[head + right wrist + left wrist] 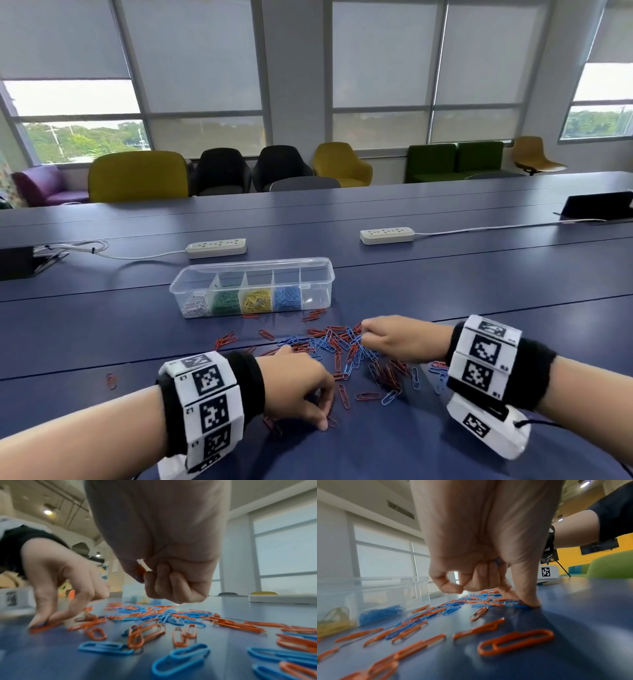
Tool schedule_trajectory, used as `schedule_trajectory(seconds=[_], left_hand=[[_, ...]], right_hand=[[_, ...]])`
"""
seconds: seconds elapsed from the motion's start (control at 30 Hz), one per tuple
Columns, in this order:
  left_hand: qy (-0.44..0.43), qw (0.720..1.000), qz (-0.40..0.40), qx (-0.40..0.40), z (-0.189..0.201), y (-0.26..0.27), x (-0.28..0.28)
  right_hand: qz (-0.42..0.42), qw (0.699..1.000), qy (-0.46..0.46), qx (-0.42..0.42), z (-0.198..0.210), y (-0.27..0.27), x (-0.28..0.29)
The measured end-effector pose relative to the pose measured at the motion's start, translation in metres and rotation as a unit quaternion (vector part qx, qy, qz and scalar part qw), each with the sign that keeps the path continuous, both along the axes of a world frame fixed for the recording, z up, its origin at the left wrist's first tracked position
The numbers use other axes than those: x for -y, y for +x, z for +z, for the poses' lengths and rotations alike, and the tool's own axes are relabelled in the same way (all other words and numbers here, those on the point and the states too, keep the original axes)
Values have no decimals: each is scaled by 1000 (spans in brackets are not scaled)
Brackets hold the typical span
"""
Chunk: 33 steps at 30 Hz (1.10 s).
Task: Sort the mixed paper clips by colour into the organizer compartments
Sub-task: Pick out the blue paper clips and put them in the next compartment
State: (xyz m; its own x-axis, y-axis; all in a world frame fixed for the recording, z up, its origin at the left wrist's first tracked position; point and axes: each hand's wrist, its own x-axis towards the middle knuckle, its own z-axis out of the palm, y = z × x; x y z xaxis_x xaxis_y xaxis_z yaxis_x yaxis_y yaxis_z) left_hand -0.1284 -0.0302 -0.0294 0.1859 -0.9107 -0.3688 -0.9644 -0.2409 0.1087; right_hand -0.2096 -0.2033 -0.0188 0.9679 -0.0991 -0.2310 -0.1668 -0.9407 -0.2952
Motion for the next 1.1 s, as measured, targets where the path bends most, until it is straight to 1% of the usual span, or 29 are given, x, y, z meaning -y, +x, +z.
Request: schedule_trajectory(seconds=[0.1,0.13,0.17,0.2,0.23,0.27,0.3,0.33,0.37,0.4,0.43,0.47,0.5,0.53,0.57,0.6,0.63,0.67,0.7,0.73,0.77,0.8,0.83,0.87,0.9,0.93,0.97,1.03,1.1], left_hand=[[5,999,37,-5,1,1,-4],[-3,998,54,-16,3,4,-6],[-14,996,80,-46,6,6,-7],[-29,987,117,-110,9,11,-7],[-53,960,171,-214,13,13,-8],[-84,904,237,-345,16,17,-8],[-109,825,295,-470,19,20,-8],[-130,739,331,-573,21,24,-9],[-142,663,344,-650,23,28,-10],[-156,603,344,-703,23,30,-10],[-169,555,337,-742,24,32,-9],[-181,514,338,-767,24,34,-8],[-191,482,344,-783,24,35,-6],[-195,463,351,-790,22,36,-3],[-194,452,361,-792,21,36,0],[-190,448,374,-790,20,37,2],[-181,458,386,-780,19,38,3],[-168,488,395,-760,18,39,5],[-161,546,401,-718,17,40,7],[-163,628,401,-647,15,42,10],[-169,717,389,-552,15,43,14],[-169,804,362,-441,15,44,18],[-164,875,323,-322,16,46,21],[-151,926,274,-213,17,47,23],[-130,955,236,-126,18,49,25],[-106,967,220,-66,19,50,26],[-85,973,214,-32,18,51,26],[-59,977,204,-5,13,53,27],[-51,979,197,13,5,56,29]], right_hand=[[-19,998,59,27,3,-2,11],[-19,996,85,29,3,-3,13],[-19,994,107,33,3,-5,14],[-22,991,128,43,3,-5,16],[-23,987,152,57,3,-5,16],[-26,980,183,72,2,-4,16],[-34,970,225,80,2,-3,15],[-47,955,281,82,2,-2,15],[-61,935,340,81,2,-1,14],[-69,911,399,76,2,0,13],[-73,887,451,68,2,0,13],[-72,867,489,56,4,1,13],[-67,853,516,45,6,2,13],[-61,842,535,34,8,2,14],[-58,836,545,24,10,2,14],[-56,835,547,17,11,3,15],[-56,839,541,14,11,2,17],[-61,844,533,16,11,2,19],[-74,846,527,21,11,2,22],[-90,846,525,26,10,2,25],[-106,842,529,31,9,3,27],[-117,835,537,33,8,3,29],[-124,826,549,30,7,3,32],[-128,819,559,25,6,3,34],[-127,813,568,17,5,4,37],[-123,808,576,8,3,4,39],[-115,802,586,-3,3,3,40],[-97,794,600,-25,2,3,42],[-85,803,588,-41,2,4,42]])
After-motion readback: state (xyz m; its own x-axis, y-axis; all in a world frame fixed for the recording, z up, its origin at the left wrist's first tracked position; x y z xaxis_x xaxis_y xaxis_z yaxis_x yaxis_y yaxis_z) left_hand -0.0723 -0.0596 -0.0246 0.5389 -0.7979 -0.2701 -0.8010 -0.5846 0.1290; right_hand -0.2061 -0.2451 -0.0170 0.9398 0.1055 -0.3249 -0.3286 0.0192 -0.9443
